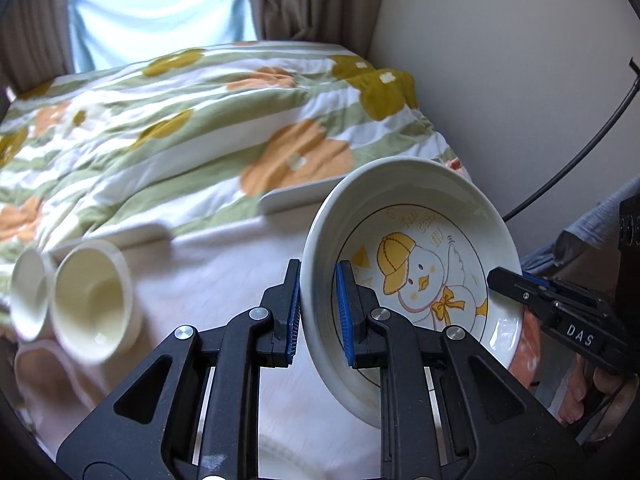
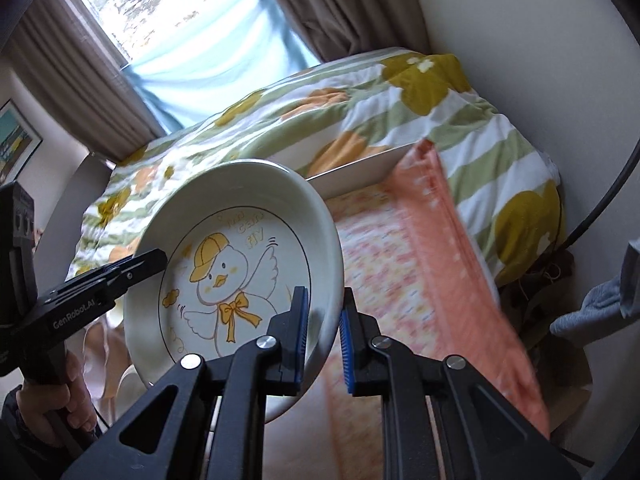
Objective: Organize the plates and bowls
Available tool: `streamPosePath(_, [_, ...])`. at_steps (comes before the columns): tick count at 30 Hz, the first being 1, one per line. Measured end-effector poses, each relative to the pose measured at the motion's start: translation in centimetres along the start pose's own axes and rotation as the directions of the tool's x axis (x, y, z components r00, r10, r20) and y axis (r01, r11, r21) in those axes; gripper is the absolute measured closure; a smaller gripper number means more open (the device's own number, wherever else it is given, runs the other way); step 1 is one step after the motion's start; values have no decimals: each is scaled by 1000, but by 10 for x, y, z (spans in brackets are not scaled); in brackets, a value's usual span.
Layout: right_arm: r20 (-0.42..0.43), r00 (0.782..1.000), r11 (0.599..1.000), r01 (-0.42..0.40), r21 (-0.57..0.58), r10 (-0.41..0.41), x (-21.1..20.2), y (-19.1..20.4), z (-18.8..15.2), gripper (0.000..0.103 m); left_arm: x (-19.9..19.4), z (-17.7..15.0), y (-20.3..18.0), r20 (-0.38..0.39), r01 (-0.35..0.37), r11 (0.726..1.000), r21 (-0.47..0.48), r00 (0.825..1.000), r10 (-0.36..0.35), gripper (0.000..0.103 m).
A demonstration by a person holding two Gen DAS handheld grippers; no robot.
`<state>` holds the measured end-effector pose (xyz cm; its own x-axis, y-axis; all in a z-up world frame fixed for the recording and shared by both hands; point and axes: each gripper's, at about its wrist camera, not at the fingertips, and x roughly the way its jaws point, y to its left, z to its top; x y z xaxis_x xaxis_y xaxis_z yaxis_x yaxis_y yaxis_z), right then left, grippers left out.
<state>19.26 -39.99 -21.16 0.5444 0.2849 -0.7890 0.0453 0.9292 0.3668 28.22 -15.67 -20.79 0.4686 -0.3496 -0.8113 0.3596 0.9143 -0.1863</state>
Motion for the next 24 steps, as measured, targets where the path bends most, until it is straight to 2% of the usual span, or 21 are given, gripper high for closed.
streamPosePath(6, [-28, 999, 997, -40, -58, 39, -11, 52, -35, 89, -52, -58, 46, 6, -34, 997, -67, 999, 35, 88])
streamPosePath(13, [-96, 993, 991, -83, -101, 73, 3, 100, -85, 89, -85, -126, 88, -22, -84, 988, -129, 996, 81, 88])
streamPosePath(20, [-171, 983, 986, -91, -143, 66, 25, 129, -119, 89, -85, -183, 121, -77, -113, 975, -193, 992, 100, 88])
streamPosePath(24, [-204, 978, 971, -98, -220, 52, 41, 144, -126, 89, -77, -203, 136, -98, -133, 959, -252, 989, 111, 88])
